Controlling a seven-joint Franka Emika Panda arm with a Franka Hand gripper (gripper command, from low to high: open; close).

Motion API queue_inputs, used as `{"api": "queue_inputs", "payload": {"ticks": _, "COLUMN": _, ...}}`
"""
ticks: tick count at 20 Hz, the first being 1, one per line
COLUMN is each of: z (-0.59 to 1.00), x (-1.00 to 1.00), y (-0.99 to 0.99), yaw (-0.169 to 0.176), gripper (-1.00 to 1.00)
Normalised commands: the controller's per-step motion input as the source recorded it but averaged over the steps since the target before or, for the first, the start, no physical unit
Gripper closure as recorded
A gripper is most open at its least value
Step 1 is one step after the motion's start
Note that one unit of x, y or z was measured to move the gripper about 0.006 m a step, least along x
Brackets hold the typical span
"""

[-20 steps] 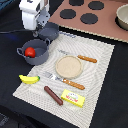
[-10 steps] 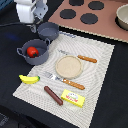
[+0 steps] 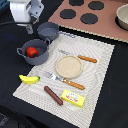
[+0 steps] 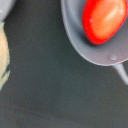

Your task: Interact with the objects in diverse but meaningful ways.

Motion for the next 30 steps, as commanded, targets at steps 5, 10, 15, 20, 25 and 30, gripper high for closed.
{"api": "queue_inputs", "payload": {"ticks": 5, "z": 0.16, "x": 0.42, "y": -0.86, "yaw": 0.068, "gripper": -1.0}}
{"api": "queue_inputs", "payload": {"ticks": 10, "z": 0.22, "x": 0.73, "y": -0.72, "yaw": 0.0, "gripper": -1.0}}
{"api": "queue_inputs", "payload": {"ticks": 15, "z": 0.12, "x": 0.68, "y": -0.55, "yaw": -0.001, "gripper": -1.0}}
{"api": "queue_inputs", "payload": {"ticks": 20, "z": 0.02, "x": 0.42, "y": -0.27, "yaw": -0.009, "gripper": -1.0}}
{"api": "queue_inputs", "payload": {"ticks": 25, "z": -0.01, "x": 0.28, "y": -0.17, "yaw": 0.0, "gripper": -1.0}}
{"api": "queue_inputs", "payload": {"ticks": 30, "z": -0.1, "x": 0.07, "y": -0.01, "yaw": 0.0, "gripper": -1.0}}
